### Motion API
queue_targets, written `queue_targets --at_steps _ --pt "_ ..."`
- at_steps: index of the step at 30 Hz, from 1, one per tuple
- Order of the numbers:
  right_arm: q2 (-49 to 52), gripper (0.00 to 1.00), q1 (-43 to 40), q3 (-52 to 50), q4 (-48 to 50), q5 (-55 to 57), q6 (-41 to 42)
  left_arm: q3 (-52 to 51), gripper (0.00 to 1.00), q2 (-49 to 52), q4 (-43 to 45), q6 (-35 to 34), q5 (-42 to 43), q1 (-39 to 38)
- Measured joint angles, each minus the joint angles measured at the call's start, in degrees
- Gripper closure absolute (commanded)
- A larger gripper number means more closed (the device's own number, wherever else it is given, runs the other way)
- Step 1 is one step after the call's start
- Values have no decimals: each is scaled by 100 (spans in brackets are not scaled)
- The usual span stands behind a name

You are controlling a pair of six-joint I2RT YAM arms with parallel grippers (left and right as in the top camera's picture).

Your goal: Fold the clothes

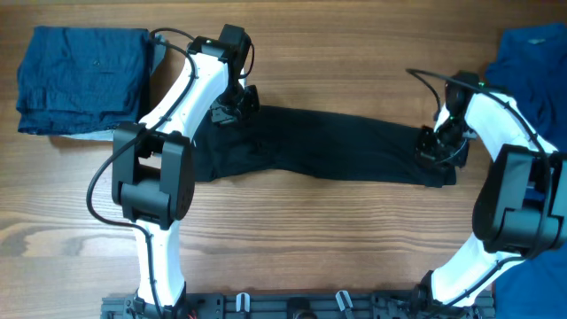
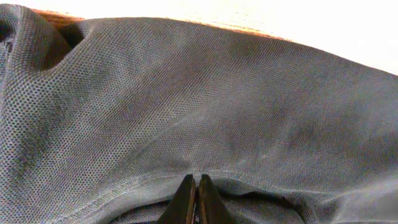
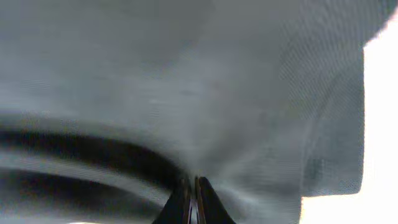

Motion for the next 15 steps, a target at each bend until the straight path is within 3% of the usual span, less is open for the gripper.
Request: queue_targets --at_steps 2,5,15 --pt "-57 96 46 693 210 -951 -306 0 96 0 11 0 0 0" --pt "-256 96 269 1108 428 -1480 -466 0 96 0 13 0 0 0" --pt "44 96 2186 129 1172 -1080 -592 0 96 0 7 0 0 0"
